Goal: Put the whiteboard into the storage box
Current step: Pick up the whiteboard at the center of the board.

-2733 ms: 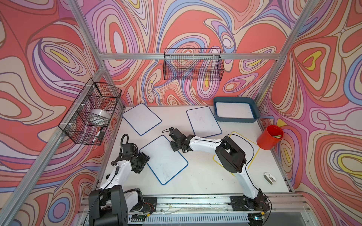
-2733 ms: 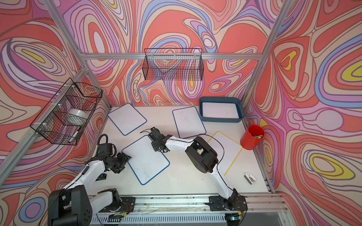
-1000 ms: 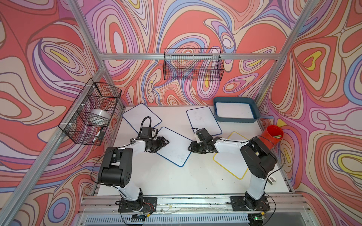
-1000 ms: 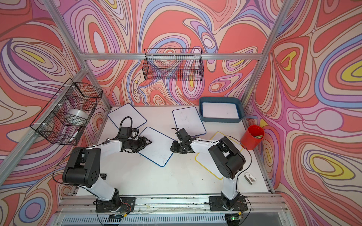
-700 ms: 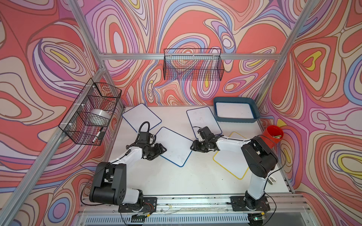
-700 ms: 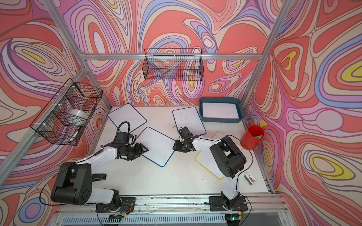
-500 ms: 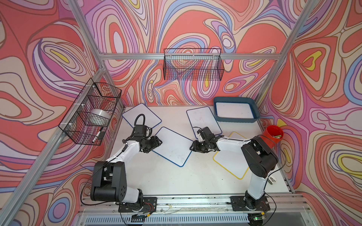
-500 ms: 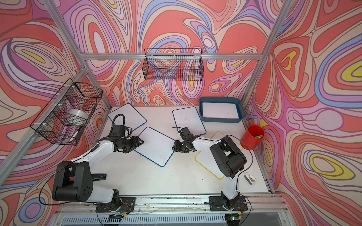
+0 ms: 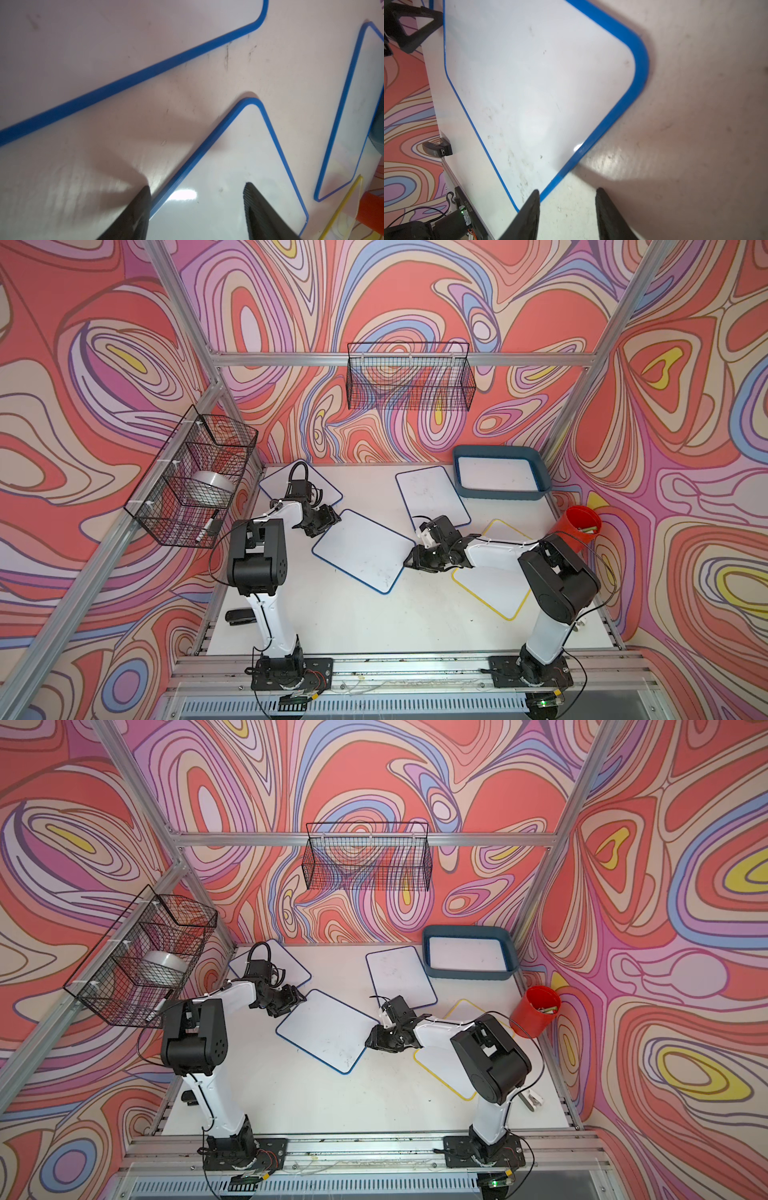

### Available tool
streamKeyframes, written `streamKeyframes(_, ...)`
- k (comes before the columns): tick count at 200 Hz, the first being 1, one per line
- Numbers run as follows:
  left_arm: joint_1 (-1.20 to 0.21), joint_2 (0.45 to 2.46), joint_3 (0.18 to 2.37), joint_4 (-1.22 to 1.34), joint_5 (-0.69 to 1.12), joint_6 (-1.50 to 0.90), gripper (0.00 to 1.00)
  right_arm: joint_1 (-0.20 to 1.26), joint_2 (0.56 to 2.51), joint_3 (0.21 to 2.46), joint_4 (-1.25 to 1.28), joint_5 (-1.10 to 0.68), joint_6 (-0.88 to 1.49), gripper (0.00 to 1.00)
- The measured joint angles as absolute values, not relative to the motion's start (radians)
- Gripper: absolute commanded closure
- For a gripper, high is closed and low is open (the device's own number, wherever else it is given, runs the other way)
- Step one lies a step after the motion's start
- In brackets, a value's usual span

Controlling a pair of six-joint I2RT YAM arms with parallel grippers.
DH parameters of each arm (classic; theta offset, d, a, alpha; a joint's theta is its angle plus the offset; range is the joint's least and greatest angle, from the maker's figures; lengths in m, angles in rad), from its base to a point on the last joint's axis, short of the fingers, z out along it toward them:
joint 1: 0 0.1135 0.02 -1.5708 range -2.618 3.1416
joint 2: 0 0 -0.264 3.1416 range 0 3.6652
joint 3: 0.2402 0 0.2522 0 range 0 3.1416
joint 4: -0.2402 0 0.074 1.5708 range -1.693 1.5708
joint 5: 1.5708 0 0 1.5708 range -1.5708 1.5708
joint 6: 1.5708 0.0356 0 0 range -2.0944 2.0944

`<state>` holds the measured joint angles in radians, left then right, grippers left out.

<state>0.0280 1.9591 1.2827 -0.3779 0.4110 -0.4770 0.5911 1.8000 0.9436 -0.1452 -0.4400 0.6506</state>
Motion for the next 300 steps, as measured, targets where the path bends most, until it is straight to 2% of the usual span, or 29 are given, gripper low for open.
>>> streamKeyframes(56, 0.003, 1.893, 1.146, -0.271, 0.476, -0.481, 0.33, 0.590, 1.801, 0.944, -0.146, -0.443, 0.649, 0.53)
streamKeyframes(108, -0.004, 1.655, 0.843, -0.182, 0.426, -0.498, 0.33, 0.526, 1.818, 0.965, -0.168, -0.498, 0.664, 0.53)
streamKeyframes(144, -0.019, 1.548, 0.718, -0.139, 0.423, -0.530, 0.33, 0.465, 1.858, 0.989, -0.149, -0.588, 0.674, 0.53)
streamKeyframes(227, -0.010, 1.489, 0.635, -0.063, 0.432, -0.582, 0.33, 0.406, 1.944, 1.063, -0.170, -0.759, 0.614, 0.54)
streamKeyframes(300, -0.002, 1.496, 0.615, 0.004, 0.434, -0.600, 0.33, 0.402, 1.945, 1.064, -0.199, -0.810, 0.626, 0.54)
